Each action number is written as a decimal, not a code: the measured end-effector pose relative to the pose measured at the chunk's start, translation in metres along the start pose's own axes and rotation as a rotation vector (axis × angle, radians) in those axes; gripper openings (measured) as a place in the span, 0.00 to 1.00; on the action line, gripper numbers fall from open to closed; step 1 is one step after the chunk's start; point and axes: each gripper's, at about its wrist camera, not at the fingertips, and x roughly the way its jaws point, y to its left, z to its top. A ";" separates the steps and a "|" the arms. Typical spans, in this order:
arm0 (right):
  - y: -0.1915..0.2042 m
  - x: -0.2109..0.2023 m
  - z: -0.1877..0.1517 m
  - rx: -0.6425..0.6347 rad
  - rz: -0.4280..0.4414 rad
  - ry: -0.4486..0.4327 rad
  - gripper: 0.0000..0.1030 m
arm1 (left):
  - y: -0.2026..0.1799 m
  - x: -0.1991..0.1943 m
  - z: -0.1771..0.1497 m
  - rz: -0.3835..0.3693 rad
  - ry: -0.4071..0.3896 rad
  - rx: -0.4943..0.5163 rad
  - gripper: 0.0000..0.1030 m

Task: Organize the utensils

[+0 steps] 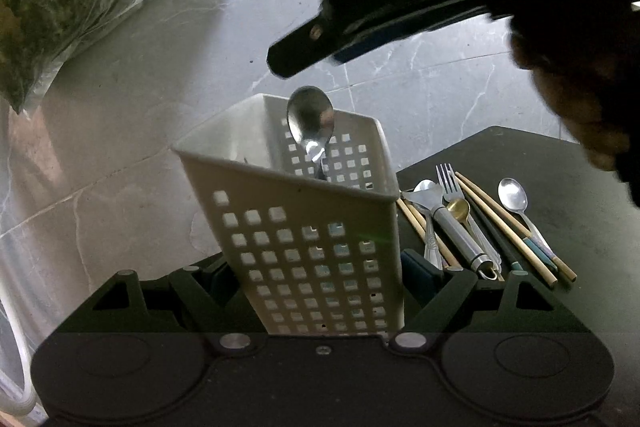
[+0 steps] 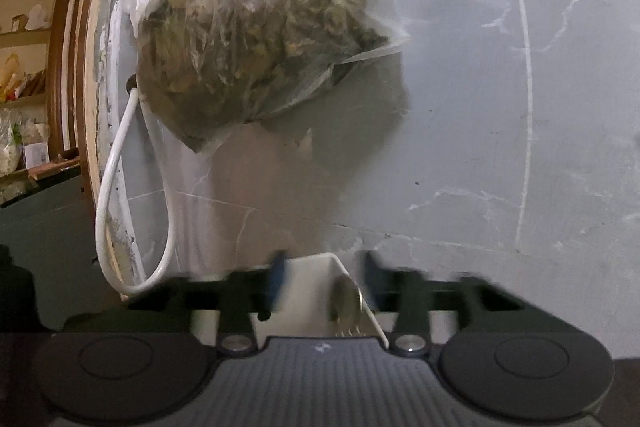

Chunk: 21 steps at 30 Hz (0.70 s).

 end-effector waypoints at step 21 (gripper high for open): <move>-0.200 -0.026 -0.095 0.236 -0.078 0.506 0.45 | -0.003 0.000 0.004 0.022 0.023 0.010 0.81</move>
